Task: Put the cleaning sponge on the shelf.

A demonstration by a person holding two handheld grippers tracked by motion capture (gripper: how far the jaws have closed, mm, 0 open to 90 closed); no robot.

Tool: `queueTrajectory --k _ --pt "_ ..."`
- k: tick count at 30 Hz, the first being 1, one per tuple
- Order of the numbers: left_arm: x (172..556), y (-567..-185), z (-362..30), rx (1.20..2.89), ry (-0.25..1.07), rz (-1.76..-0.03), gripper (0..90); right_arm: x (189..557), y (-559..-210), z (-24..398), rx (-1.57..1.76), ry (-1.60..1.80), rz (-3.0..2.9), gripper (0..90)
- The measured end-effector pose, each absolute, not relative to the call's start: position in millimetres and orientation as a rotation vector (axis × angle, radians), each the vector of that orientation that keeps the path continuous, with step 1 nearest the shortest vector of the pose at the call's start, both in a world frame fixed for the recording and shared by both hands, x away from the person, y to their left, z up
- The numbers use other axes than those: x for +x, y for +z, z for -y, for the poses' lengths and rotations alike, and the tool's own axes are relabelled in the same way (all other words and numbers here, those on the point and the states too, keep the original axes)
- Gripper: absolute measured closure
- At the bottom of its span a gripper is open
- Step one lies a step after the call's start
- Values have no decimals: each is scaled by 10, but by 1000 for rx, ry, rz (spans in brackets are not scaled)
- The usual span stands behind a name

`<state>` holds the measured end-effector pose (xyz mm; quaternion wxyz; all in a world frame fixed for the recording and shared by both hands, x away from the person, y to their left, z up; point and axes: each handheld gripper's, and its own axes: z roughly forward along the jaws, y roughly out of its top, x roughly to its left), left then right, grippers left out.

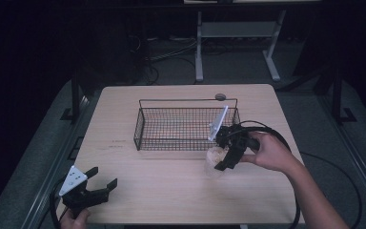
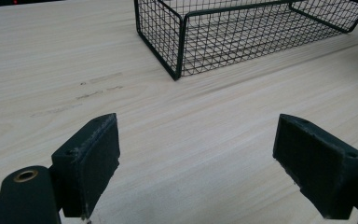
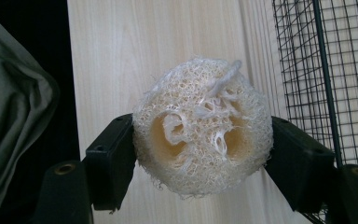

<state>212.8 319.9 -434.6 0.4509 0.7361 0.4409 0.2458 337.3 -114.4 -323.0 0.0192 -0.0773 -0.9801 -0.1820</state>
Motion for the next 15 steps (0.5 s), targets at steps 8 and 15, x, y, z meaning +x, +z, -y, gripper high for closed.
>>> queueTrajectory --k 8,15 --pt "2130 -4346 -3202 1823 611 -1090 138 3416 -3173 1115 -239 -569 3031 285" --pt "2125 -4345 -3200 1820 612 -1090 138 3466 -3110 1108 -244 -569 3031 285"
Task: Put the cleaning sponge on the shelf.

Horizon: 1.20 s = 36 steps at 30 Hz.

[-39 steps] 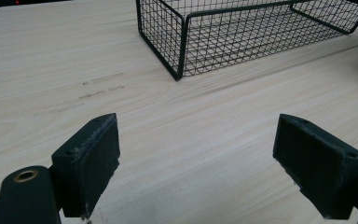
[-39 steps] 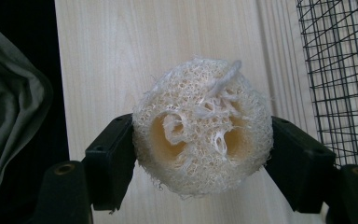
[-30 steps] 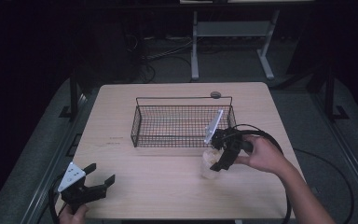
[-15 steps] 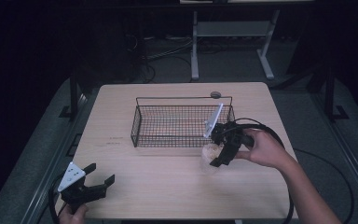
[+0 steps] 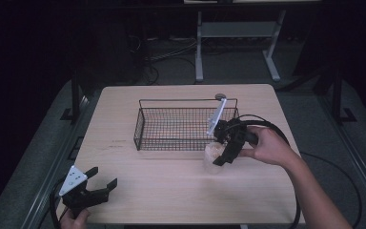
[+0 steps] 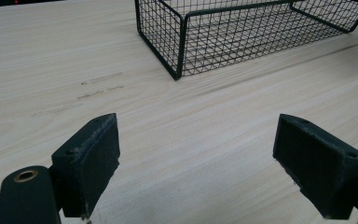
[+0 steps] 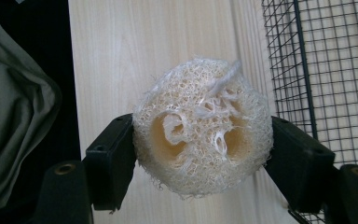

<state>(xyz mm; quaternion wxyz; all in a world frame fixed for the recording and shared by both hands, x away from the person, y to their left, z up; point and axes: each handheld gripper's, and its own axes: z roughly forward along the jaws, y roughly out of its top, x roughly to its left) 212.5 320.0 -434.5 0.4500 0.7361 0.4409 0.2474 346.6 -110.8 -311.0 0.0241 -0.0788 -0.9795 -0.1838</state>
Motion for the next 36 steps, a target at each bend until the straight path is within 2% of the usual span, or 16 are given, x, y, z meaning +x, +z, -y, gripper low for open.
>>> queueTrajectory --k 36 --pt "2131 -4345 -3228 1808 613 -1101 138 3788 -2817 935 -246 -559 3046 285"
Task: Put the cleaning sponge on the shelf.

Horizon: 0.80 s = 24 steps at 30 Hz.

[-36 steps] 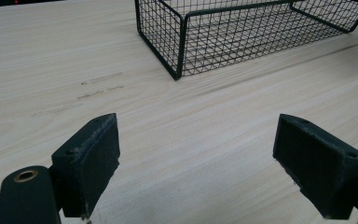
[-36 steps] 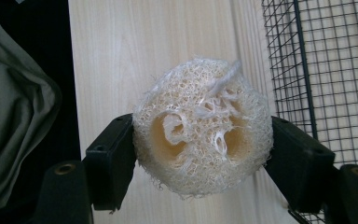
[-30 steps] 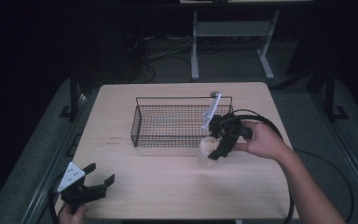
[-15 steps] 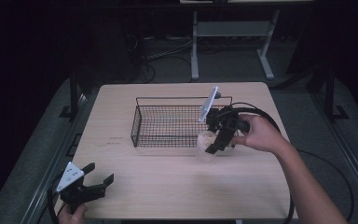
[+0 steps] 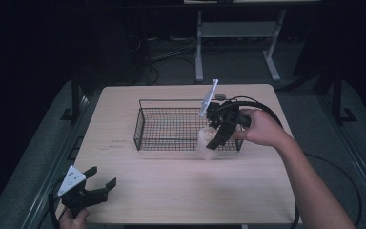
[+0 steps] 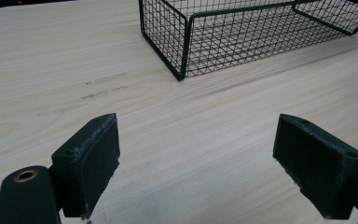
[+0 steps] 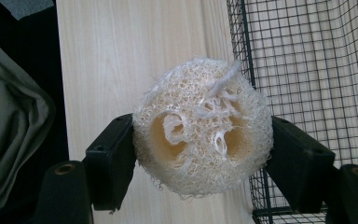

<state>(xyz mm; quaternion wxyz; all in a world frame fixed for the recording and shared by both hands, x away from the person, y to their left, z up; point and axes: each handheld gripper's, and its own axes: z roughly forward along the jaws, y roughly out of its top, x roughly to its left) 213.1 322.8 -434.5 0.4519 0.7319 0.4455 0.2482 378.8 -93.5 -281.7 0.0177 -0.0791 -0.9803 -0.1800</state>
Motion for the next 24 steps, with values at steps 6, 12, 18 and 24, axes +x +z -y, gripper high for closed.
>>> queueTrajectory --k 6,12,18,24 --pt "2129 -4342 -3235 1809 615 -1101 138 3852 -2789 903 -243 -586 3037 285" --pt "2133 -4343 -3233 1809 615 -1098 138 3956 -2773 886 -263 -593 3035 285" --pt "2136 -4343 -3223 1811 614 -1094 138 4079 -2776 856 -295 -602 3032 285" --pt "2136 -4344 -3219 1811 615 -1092 138 4188 -2843 815 -319 -554 3034 285"
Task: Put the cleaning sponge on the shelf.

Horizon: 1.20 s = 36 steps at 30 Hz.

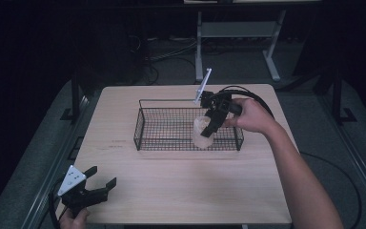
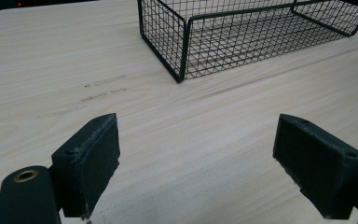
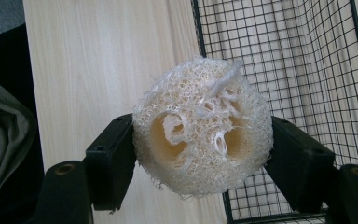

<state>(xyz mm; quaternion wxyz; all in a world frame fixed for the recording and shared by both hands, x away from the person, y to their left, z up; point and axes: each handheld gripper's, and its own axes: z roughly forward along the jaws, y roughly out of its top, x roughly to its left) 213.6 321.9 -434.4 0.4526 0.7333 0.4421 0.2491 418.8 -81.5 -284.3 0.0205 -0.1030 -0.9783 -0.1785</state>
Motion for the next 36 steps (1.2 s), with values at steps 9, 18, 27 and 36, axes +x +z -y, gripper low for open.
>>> queueTrajectory --k 9,18,27,36 --pt "2137 -4345 -3210 1814 616 -1091 138 4341 -2806 793 -361 -548 3051 284" --pt "2135 -4344 -3215 1813 616 -1090 138 4476 -2809 765 -394 -535 3058 284" --pt "2137 -4346 -3226 1808 617 -1093 138 4625 -2905 721 -427 -522 3040 284" --pt "2141 -4347 -3225 1808 620 -1092 138 4754 -3023 714 -476 -510 3031 284"
